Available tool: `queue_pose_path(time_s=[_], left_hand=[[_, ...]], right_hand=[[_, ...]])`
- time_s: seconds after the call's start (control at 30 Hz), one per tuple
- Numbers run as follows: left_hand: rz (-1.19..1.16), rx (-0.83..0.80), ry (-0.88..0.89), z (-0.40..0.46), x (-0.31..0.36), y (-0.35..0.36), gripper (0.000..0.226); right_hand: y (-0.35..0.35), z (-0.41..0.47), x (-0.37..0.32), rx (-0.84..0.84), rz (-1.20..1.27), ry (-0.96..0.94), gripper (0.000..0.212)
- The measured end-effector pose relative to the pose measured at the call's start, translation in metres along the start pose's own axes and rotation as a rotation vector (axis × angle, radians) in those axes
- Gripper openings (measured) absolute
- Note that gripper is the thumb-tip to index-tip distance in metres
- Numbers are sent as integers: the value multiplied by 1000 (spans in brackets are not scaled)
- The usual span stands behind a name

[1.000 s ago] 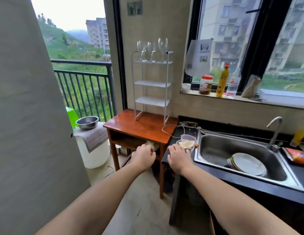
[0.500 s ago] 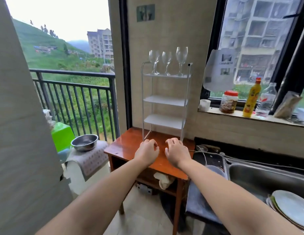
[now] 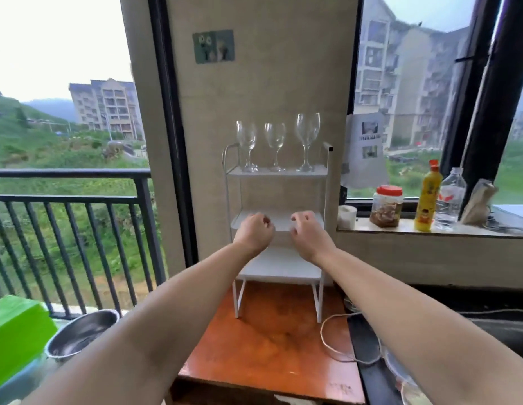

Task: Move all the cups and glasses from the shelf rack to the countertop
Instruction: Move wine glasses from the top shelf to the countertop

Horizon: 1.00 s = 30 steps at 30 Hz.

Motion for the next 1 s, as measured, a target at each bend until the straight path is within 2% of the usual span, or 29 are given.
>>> queue_pose_path(time_s=[0.2, 0.37, 0.43, 0.57, 0.63, 0.73, 0.87, 1.0], left_hand=[[-180, 49, 57, 79, 44, -18, 20], [-329, 74, -32, 143, 59, -25, 17], [-433, 68, -99, 175, 61, -23, 19], [-713, 13, -192, 219, 69, -18, 16], [-819, -34, -229, 228, 71, -15, 23], [-786, -84, -252, 235, 69, -9, 12], [-750, -68, -207, 244, 68, -5, 21], [-736, -41, -152, 236, 73, -14, 24]], right_hand=[[-39, 81, 2, 175, 88, 43, 33], [-59, 147, 16, 354, 234, 157, 41], [-63, 174, 31, 385, 416, 243, 40], [-56, 219, 57, 337, 941, 392, 42], [-53, 228, 60, 273, 1060, 434, 36], [-54, 234, 61, 236, 990, 438, 37], [-60, 233, 62, 272, 903, 419, 29], [-68, 224, 52, 291, 845, 310, 27]])
Point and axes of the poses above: each hand's wrist, its own z-axis towards the middle knuckle, its own y-axis out of the palm, x = y × z, the point moved 4 cm from there along z, towards the middle knuckle, and after that the axes turned 6 degrees about -y, right-handed, at the moved point
